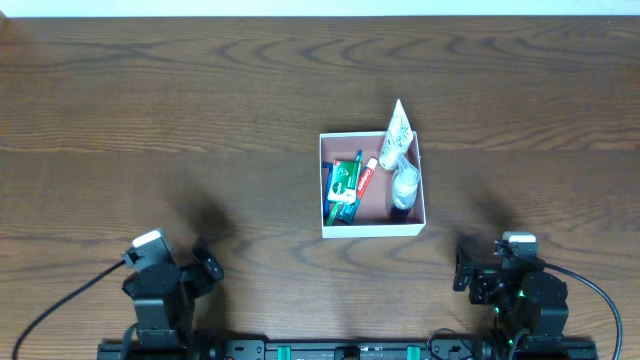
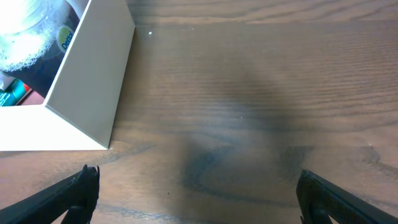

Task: Pack container

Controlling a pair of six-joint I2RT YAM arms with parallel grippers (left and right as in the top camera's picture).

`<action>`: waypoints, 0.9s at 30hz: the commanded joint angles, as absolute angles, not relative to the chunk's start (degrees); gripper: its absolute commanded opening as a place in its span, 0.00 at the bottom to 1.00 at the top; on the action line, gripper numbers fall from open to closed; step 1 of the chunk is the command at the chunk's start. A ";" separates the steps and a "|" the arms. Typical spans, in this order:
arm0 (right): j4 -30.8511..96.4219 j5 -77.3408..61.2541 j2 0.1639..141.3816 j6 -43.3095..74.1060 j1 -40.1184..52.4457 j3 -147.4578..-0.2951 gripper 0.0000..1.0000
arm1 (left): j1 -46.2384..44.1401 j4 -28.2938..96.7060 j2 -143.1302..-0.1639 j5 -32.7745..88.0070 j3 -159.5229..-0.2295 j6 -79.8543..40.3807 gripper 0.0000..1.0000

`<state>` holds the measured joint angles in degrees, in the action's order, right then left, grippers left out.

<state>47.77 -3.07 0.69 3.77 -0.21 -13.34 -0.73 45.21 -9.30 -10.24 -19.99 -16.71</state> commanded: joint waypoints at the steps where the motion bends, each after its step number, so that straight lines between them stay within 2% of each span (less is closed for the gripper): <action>1: 47.79 -3.46 0.32 2.94 -0.25 -13.39 0.99 | -0.38 45.04 -6.72 -9.34 -17.32 -17.41 0.98; 12: 47.77 -3.46 0.32 2.94 -0.25 -13.39 0.99 | -0.49 45.06 -0.03 -9.34 -10.26 -18.33 0.98; 27: 47.79 -3.46 0.32 2.94 -0.25 -13.39 0.99 | -1.21 44.66 -0.23 -9.43 -10.20 -18.28 0.98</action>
